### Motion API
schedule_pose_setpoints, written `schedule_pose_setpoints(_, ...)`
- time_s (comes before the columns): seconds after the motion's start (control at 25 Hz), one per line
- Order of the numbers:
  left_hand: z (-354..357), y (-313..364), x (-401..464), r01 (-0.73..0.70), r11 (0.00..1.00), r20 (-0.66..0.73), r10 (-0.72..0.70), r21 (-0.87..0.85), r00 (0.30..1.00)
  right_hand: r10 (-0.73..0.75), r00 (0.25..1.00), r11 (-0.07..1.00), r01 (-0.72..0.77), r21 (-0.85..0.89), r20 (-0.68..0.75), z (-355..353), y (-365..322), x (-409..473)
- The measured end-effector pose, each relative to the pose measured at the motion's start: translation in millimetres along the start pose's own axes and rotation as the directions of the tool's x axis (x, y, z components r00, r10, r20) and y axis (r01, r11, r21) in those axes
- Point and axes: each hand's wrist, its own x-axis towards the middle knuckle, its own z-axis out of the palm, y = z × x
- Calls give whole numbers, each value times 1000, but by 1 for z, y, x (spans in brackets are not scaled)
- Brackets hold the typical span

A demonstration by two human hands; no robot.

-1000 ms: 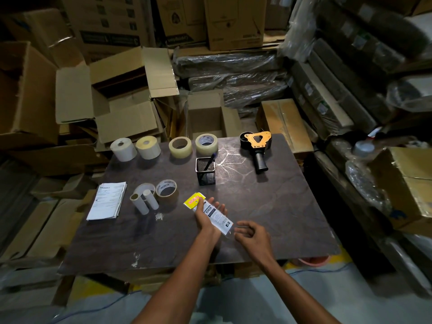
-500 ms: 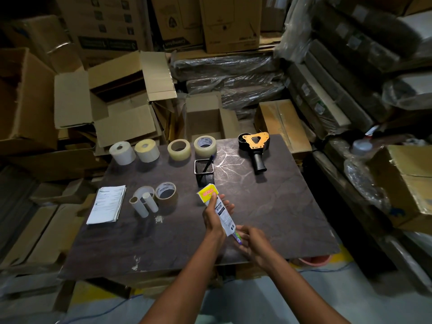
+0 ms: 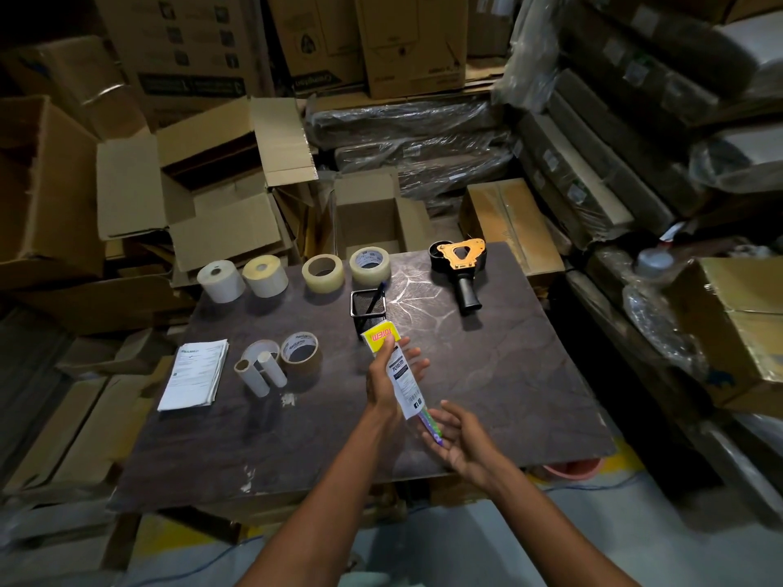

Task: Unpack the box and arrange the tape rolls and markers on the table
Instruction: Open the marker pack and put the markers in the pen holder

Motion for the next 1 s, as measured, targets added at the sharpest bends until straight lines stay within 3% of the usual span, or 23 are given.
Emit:
schedule_pose_setpoints(0.52, -8, 17, -1, -48, 998, 201, 57, -47, 978, 3, 999, 997, -5, 80, 33, 1, 4, 2)
schedule_pose_setpoints(1.0, -32, 49, 19, 18, 993, 230, 10, -118, 973, 42, 993, 999, -41, -16, 107, 14, 6, 8)
